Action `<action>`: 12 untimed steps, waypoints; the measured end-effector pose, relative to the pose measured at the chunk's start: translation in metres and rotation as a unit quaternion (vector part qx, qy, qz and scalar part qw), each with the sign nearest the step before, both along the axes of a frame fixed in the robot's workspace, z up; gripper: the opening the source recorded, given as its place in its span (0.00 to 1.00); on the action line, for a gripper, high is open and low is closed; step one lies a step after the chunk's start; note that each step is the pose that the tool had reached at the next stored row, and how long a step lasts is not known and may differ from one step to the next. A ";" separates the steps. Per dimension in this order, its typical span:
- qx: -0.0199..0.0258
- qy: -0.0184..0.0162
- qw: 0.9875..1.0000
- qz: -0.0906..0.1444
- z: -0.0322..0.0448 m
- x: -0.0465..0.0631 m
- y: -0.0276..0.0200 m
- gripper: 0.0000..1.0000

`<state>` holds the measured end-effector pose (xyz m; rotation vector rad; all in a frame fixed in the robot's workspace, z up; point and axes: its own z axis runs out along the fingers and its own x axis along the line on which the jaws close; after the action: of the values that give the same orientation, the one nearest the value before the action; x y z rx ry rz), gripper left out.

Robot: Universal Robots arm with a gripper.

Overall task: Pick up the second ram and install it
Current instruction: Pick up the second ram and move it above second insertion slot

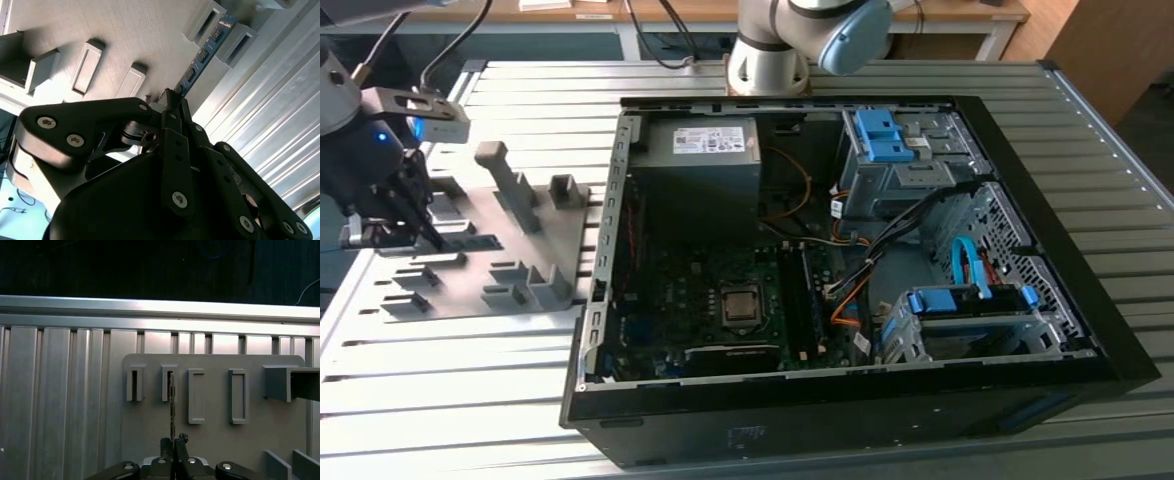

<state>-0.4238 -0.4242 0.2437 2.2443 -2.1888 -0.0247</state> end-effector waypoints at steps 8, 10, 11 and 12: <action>0.000 0.000 1.000 0.000 0.0103 0.000 0.0000 0.14; 0.000 0.000 1.000 0.000 0.0129 0.000 0.0000 0.14; 0.000 0.000 1.000 0.000 0.0143 0.000 0.0000 0.14; 0.000 0.000 1.000 0.000 0.0157 0.000 0.0000 0.14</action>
<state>-0.4238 -0.4242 0.2594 2.2444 -2.1890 -0.0249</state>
